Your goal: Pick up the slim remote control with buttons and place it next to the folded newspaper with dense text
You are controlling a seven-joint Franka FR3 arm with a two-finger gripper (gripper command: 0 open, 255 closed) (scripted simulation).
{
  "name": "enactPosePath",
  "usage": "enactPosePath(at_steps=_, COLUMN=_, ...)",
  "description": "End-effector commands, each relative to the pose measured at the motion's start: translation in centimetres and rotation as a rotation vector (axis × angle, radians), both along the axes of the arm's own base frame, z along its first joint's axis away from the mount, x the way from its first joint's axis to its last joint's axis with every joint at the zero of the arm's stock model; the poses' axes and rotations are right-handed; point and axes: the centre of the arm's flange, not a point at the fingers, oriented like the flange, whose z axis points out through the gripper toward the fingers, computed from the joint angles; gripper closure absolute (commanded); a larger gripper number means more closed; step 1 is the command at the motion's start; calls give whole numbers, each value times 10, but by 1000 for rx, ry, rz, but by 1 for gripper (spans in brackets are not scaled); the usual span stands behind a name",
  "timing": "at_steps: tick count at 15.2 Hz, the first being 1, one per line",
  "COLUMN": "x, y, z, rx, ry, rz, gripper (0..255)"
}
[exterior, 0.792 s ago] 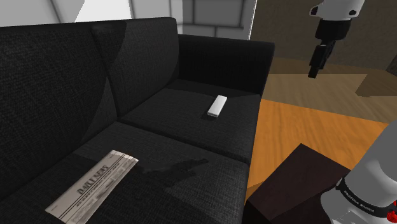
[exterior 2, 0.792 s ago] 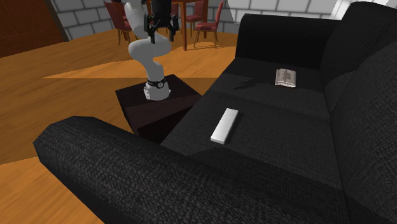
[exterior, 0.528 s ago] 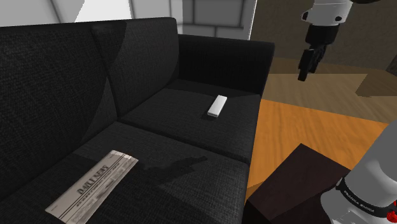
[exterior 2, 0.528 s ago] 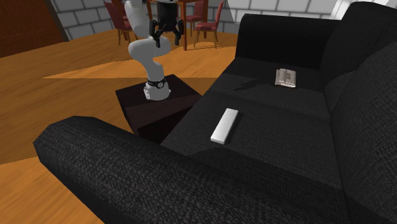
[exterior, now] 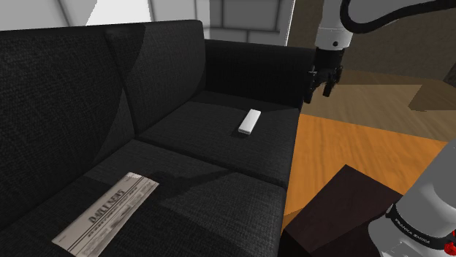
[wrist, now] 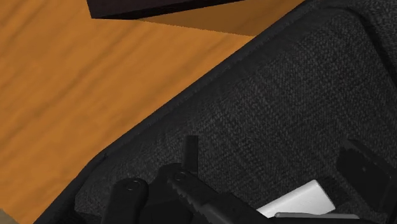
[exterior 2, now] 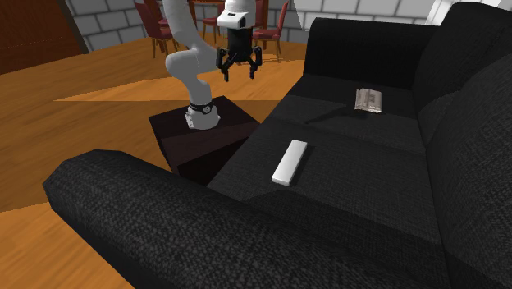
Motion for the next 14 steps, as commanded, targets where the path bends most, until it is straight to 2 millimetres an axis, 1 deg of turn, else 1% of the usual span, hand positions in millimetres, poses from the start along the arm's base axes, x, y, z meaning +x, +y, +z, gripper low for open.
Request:
enactPosePath(at_steps=1, x=19, y=8, z=-17, rx=8, ry=-8, rz=-64, gripper=0)
enactPosePath(at_steps=8, x=93, y=24, z=-65, rx=31, ry=-31, rz=-272, gripper=0)
enactPosePath(at_steps=14, x=159, y=26, z=-104, rx=52, ry=-51, rz=-450, gripper=0)
